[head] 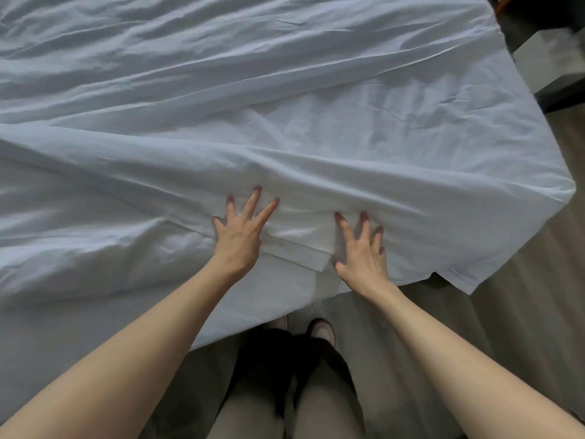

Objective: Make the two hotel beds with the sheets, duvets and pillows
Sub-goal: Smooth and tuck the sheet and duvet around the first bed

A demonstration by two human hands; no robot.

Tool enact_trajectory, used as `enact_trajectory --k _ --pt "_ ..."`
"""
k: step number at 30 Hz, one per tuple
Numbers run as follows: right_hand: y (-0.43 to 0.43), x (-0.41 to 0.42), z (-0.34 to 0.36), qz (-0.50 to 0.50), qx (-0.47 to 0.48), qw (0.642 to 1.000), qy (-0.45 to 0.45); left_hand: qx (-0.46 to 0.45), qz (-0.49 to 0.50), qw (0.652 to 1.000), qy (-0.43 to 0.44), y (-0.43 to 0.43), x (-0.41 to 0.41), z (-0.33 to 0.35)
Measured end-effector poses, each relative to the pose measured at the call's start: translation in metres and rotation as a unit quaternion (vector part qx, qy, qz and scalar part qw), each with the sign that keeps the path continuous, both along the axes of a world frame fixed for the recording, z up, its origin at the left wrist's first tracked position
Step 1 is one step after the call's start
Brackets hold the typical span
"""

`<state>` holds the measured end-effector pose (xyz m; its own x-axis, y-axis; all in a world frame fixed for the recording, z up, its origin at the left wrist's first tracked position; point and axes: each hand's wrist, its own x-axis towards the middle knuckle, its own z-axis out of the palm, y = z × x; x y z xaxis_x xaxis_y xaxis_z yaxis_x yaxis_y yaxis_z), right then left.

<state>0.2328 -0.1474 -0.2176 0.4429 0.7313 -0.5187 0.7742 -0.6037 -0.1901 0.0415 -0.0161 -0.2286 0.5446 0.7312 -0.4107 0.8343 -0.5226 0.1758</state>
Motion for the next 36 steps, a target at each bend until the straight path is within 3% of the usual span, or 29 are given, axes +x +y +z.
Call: enact_trajectory --k 5,10,15,22,24,30,36 --pt "0.005 0.011 -0.025 0.024 0.022 0.997 -0.064 -0.004 0.005 1.0 0.0 0.008 0.005 -0.018" --pt "0.011 0.03 -0.04 0.042 0.118 0.981 -0.151 0.004 0.01 1.0 -0.002 0.01 0.005 -0.017" --pt "0.01 0.043 -0.032 0.027 0.154 0.984 -0.082 -0.03 0.044 0.999 -0.003 0.003 0.013 -0.008" --pt "-0.009 0.072 0.012 0.081 0.231 0.969 -0.013 -0.044 0.063 0.997 0.014 -0.025 0.046 0.02" --pt "-0.009 0.081 0.03 0.078 0.255 0.964 -0.004 -0.021 0.064 0.998 -0.009 -0.029 0.057 0.028" --pt "0.022 0.121 0.079 0.062 0.244 0.968 0.019 0.19 0.106 0.971 -0.101 -0.001 0.094 0.064" --pt "0.076 0.14 0.124 -0.036 0.307 0.946 0.097 0.222 0.113 0.957 -0.149 0.045 0.119 0.116"
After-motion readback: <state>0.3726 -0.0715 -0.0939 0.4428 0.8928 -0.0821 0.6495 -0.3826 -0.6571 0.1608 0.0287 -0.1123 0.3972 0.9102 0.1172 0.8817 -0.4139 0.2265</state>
